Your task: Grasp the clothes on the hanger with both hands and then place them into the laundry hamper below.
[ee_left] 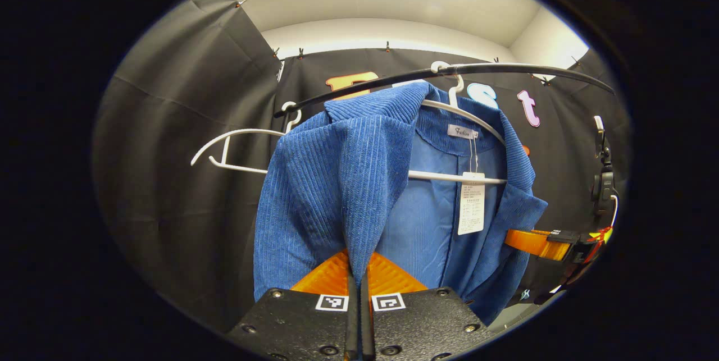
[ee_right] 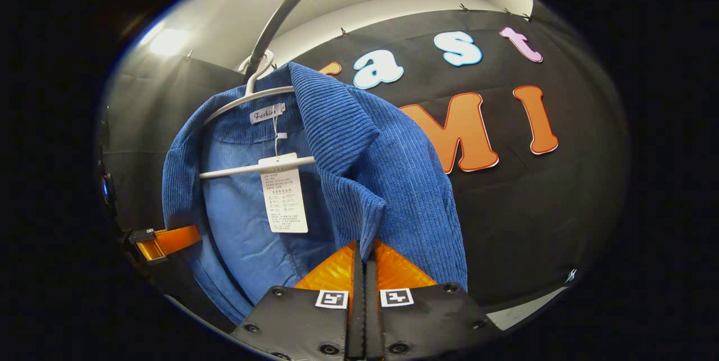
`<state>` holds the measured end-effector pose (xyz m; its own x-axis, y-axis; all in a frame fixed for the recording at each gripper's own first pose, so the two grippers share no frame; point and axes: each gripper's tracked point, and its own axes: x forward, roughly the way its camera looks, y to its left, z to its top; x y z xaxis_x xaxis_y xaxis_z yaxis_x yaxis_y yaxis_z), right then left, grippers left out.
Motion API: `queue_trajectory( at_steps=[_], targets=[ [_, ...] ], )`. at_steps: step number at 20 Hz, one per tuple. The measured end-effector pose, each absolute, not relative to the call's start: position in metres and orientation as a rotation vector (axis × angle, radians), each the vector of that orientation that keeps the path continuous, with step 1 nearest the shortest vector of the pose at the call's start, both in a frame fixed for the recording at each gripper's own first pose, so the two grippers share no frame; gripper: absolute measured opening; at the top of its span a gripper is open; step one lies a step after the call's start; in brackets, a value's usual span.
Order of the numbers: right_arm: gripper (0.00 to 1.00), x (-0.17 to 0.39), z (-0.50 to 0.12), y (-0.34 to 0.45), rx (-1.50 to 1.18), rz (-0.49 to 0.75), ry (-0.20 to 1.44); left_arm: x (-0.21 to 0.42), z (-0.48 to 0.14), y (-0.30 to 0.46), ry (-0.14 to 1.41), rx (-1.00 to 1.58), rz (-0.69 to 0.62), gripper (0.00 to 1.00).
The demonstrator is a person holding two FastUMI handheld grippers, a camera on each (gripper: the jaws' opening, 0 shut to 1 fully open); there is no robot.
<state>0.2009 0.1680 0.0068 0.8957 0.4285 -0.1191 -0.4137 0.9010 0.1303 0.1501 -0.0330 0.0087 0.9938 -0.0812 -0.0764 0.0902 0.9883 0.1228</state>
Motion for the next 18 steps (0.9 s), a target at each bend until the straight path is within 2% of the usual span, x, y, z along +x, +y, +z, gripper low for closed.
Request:
queue_trajectory(
  at_steps=[1,8,9,10,13,18],
  targets=[
    [0.08,0.202,0.008,0.165,0.114,0.436,0.149,0.148,0.012,-0.032,0.068,0.130,-0.086,0.03],
    [0.07,0.196,0.048,0.142,0.120,0.383,0.063,0.126,0.045,-0.017,0.017,0.103,-0.073,0.02],
    [0.04,0.195,0.052,0.140,0.138,0.391,0.068,0.124,0.051,-0.013,0.005,0.101,-0.068,0.02],
    [0.07,0.195,0.056,0.139,0.162,0.406,0.076,0.121,0.059,-0.011,-0.009,0.100,-0.069,0.02],
    [0.07,0.199,0.073,0.133,0.243,0.478,0.064,0.110,0.084,0.000,-0.046,0.096,-0.069,0.02],
    [0.07,0.222,0.084,0.109,0.450,0.522,0.120,0.103,0.125,0.009,-0.098,0.103,-0.093,0.01]
  ],
)
